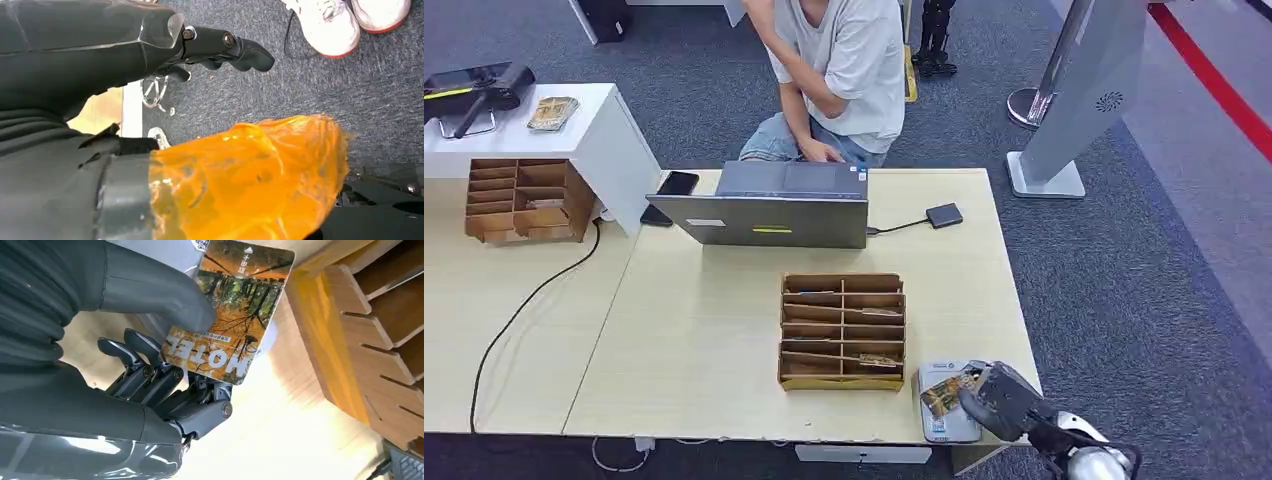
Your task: Pass the card to the sensor for recognition and then transmit it.
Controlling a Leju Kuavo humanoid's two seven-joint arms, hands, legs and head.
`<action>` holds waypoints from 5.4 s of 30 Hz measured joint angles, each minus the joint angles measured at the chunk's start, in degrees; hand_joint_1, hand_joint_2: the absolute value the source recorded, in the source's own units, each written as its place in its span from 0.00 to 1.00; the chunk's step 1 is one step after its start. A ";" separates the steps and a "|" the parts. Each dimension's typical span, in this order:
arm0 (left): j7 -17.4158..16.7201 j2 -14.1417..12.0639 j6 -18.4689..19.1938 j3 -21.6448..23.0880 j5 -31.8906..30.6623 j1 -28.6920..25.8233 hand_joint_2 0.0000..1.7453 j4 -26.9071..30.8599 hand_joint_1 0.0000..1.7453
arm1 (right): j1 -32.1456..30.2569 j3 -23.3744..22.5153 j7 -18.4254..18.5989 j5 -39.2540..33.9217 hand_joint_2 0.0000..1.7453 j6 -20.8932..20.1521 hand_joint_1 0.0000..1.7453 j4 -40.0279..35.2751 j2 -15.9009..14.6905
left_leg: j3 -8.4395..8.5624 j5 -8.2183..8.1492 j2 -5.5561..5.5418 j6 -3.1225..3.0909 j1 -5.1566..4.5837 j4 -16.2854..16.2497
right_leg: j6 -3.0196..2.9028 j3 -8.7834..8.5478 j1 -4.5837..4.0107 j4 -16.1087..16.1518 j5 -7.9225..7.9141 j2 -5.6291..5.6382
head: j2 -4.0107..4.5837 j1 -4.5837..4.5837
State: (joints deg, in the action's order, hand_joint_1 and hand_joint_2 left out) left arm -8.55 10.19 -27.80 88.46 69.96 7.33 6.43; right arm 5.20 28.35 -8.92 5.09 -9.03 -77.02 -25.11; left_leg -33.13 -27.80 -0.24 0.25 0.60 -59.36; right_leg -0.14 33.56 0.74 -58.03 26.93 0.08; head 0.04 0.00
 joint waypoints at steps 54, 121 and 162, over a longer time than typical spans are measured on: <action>-0.39 0.00 -0.35 0.00 0.90 0.00 0.00 0.00 0.00 | 6.00 5.35 1.99 3.15 1.00 3.13 1.00 4.85 0.13 | 0.08 0.01 0.01 -0.01 0.00 -0.02 | 0.02 -0.07 0.00 0.00 -0.02 0.00 | 0.00 -0.02; -0.37 0.13 -1.62 -0.02 3.26 0.00 0.00 0.00 0.00 | 2.94 1.22 -7.87 5.94 1.00 19.45 1.00 -4.11 9.90 | 0.06 0.01 0.01 0.00 0.00 -0.02 | 0.02 -0.06 0.00 0.00 -0.01 0.01 | 0.00 0.00; -0.42 0.18 -1.57 0.00 2.62 0.05 0.00 0.00 0.00 | 13.99 6.05 -7.21 8.83 1.00 24.61 1.00 -7.98 15.61 | 0.04 0.04 -0.01 -0.01 0.01 -0.02 | 0.02 -0.06 0.00 -0.02 -0.02 -0.01 | 0.00 0.00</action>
State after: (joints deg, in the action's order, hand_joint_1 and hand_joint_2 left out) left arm -8.96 10.36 -29.38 88.46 72.59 7.38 6.43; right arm 19.19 34.40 -16.13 13.92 15.58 -85.00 -9.51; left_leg -33.08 -27.76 -0.26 0.23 0.61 -59.37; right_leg -0.11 33.51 0.73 -58.05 26.91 0.07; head 0.04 0.00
